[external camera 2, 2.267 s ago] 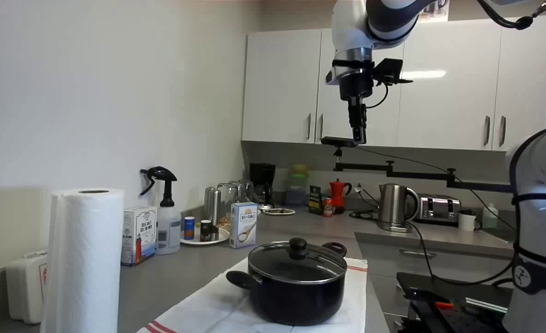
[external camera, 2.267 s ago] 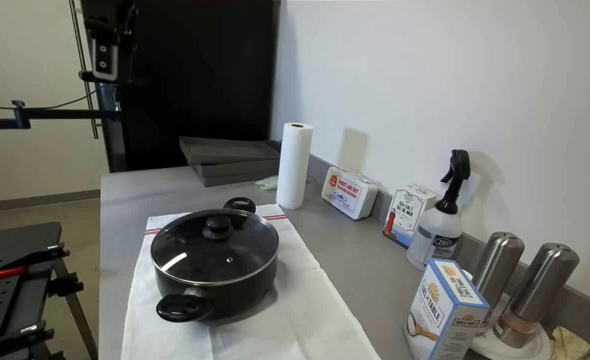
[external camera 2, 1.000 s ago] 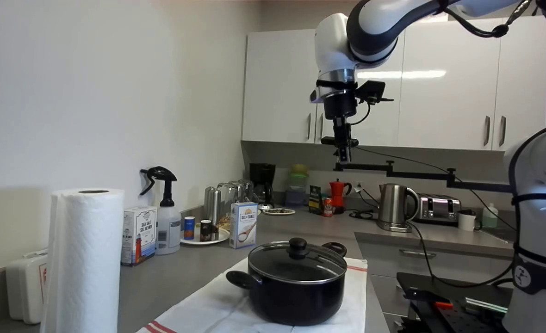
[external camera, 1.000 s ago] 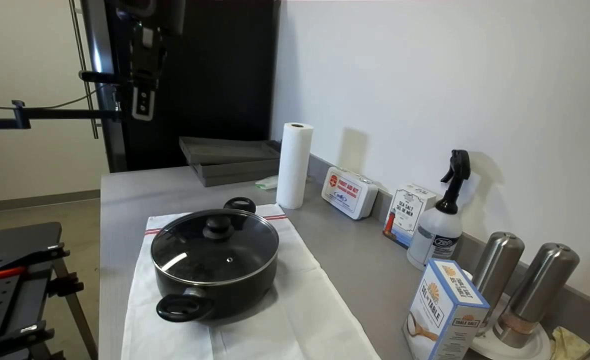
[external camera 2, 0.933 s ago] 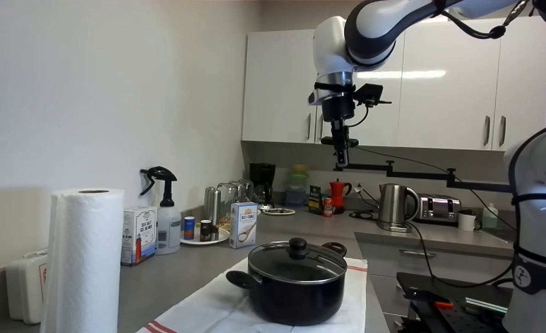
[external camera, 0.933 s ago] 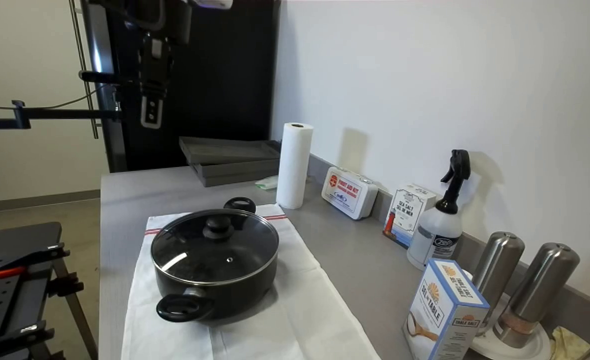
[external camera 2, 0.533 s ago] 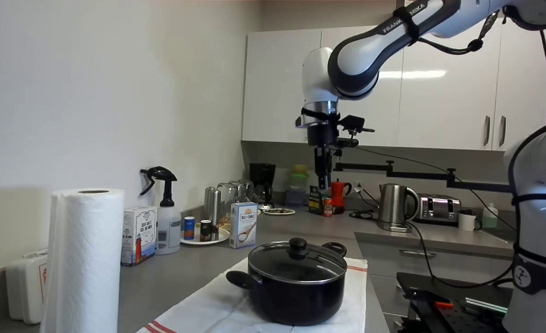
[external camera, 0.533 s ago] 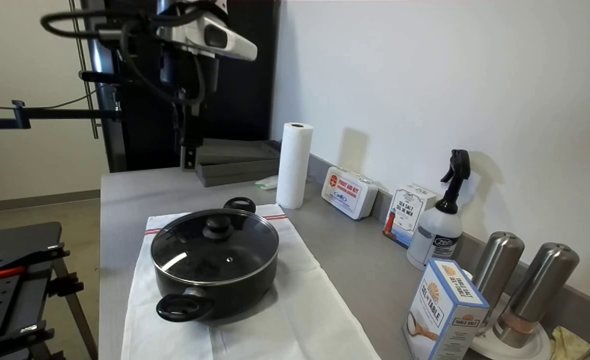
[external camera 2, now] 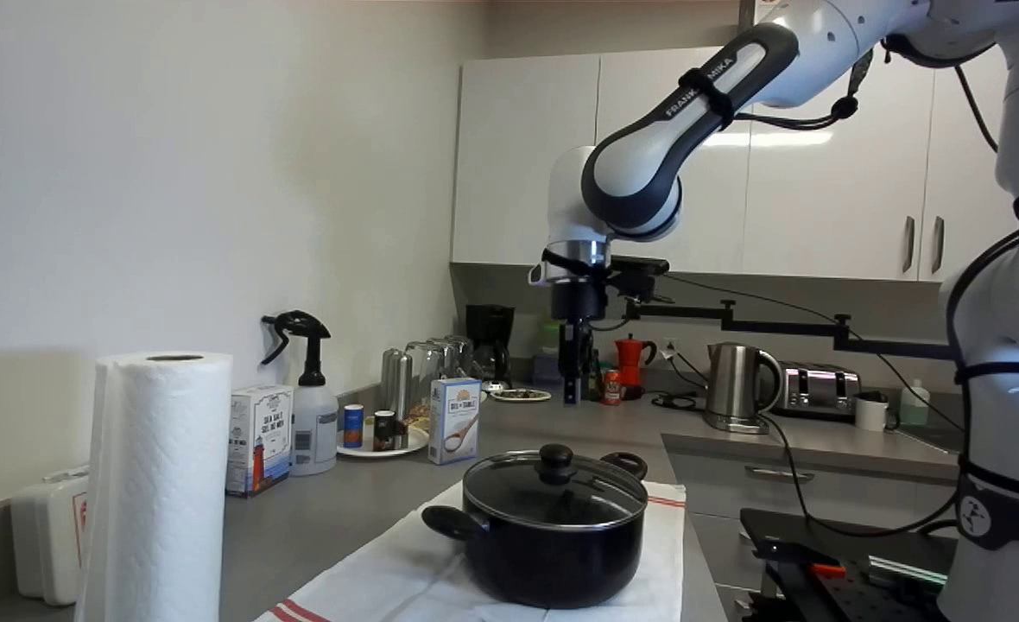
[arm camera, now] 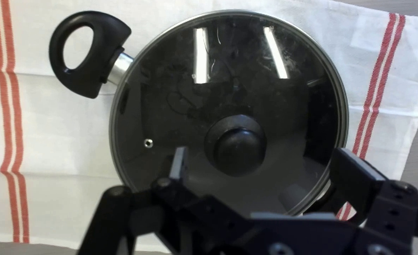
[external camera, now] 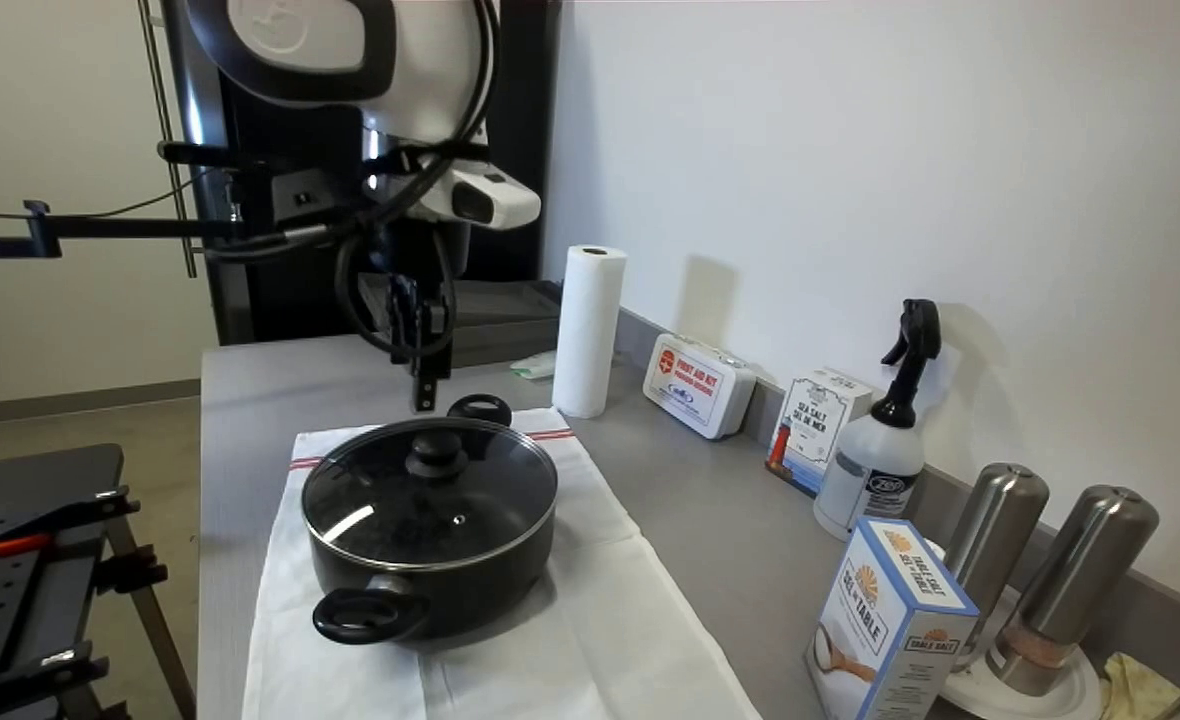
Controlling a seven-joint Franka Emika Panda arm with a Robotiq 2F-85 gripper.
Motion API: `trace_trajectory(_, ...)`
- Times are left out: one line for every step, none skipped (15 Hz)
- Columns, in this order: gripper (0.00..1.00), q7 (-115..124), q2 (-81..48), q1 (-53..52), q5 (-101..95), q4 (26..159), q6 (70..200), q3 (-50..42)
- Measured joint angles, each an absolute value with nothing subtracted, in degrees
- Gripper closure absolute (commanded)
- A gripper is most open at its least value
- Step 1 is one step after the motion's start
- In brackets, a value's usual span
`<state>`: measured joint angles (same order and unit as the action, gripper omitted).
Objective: Pick up the lid from the pot and put it on the counter
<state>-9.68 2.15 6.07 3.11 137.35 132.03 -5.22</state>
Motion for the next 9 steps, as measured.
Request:
trace_trajectory(0.00,-10.28,1.05,5.99,3.79,137.28,132.71,-5.22)
trace_trajectory(0.00,-10.77,-0.03,5.95,4.45,137.18,133.28,-5.22)
trace_trajectory(0.00,-11.22,-1.08,5.93,4.97,137.07,133.80,-5.20)
trace_trajectory(0.00,-11.47,-2.08,5.92,5.27,136.92,134.23,-5.15)
trace_trajectory(0.00,-11.52,-3.03,5.92,5.33,136.72,134.69,-5.08)
trace_trajectory(0.00,-11.52,-3.96,5.92,5.33,136.47,135.13,-5.00)
trace_trajectory(0.00,-11.52,-4.78,5.92,5.33,136.19,135.55,-4.93)
trace_trajectory(0.00,-11.52,-5.52,5.92,5.33,135.92,135.99,-4.87)
trace_trajectory(0.00,-11.52,-6.20,5.92,5.33,135.63,136.38,-4.84)
